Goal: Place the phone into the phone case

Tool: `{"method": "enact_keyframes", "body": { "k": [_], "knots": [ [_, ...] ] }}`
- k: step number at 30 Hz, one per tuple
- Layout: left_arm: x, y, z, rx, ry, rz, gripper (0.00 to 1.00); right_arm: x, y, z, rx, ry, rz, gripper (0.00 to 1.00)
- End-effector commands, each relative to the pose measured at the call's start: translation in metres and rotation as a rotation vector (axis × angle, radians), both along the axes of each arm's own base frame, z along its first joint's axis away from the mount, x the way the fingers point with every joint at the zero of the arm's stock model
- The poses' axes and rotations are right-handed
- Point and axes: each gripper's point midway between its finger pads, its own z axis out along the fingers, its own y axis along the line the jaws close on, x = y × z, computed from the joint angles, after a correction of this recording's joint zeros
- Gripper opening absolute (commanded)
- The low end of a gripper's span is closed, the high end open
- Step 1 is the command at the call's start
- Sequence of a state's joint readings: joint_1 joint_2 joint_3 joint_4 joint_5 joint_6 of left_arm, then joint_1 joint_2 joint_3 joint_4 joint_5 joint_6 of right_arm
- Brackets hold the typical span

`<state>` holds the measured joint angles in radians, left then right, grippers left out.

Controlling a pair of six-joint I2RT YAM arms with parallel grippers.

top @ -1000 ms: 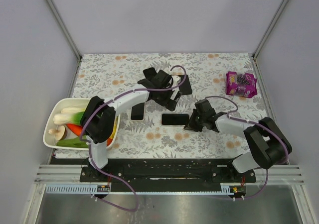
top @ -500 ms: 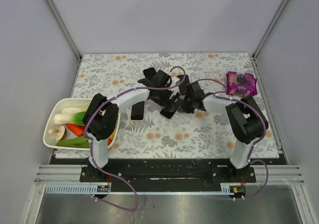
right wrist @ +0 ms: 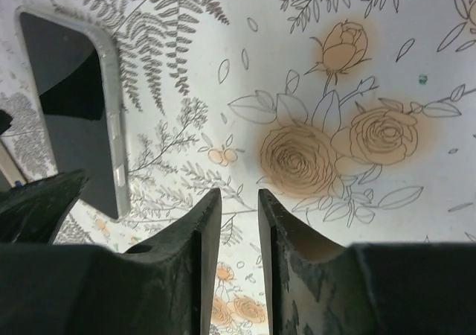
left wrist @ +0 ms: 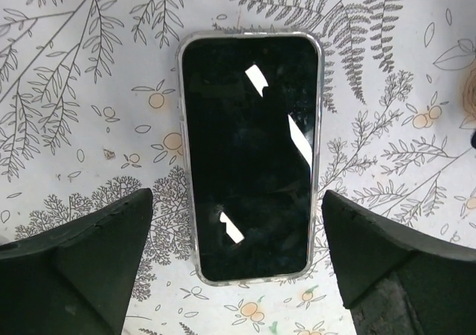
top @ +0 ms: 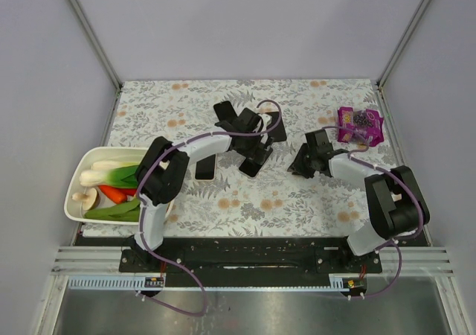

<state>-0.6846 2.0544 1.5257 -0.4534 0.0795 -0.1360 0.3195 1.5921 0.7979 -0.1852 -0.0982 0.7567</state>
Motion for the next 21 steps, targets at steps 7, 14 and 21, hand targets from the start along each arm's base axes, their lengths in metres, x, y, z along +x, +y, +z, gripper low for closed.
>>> {"method": "enact_keyframes", "body": {
  "k": [7,14,21],
  "knots": [
    [0.018,-0.023,0.009,0.001,-0.120,0.015,0.99,-0.007,-0.002,0.033,0.023,-0.098,0.036,0.44],
    [0.014,-0.025,-0.002,0.015,-0.093,-0.004,0.99,-0.007,-0.003,0.035,0.028,-0.105,0.040,0.44],
    [0.012,-0.020,-0.017,0.085,-0.094,0.033,0.99,-0.007,-0.005,0.034,0.024,-0.105,0.037,0.44]
  ]
}}
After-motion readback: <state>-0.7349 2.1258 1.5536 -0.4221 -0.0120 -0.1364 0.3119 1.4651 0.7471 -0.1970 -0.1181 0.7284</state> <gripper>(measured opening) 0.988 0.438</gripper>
